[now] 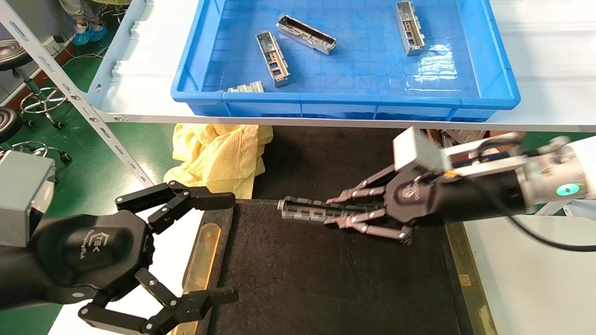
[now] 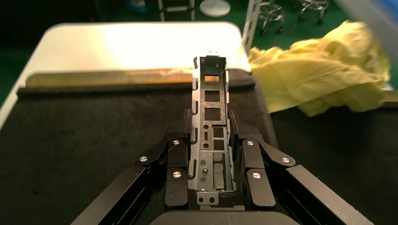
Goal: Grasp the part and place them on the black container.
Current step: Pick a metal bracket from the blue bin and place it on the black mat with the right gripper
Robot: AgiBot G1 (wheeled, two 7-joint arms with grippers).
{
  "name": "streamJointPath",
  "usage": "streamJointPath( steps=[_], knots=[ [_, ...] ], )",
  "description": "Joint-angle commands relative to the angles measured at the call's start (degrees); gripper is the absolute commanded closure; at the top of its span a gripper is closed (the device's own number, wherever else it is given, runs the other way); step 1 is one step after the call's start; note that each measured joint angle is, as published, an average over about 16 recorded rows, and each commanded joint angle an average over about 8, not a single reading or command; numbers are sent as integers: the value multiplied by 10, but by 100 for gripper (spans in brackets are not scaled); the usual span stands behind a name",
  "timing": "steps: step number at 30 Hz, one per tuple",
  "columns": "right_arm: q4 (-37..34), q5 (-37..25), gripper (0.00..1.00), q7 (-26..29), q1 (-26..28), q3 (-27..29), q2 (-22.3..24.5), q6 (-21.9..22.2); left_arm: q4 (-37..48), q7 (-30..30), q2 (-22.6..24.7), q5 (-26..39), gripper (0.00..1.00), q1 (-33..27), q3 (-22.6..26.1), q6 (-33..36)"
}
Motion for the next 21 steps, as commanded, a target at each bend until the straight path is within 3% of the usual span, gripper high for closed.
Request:
streamJointPath(
  steps=[1, 21],
  knots=[
    [-20, -8, 100, -19, 0, -12, -18, 1, 0, 0, 0, 0, 0, 0, 0, 0],
    [-188, -17, 100, -142, -37, -33, -146, 34, 0, 0, 0, 0, 0, 0, 0, 0]
  ],
)
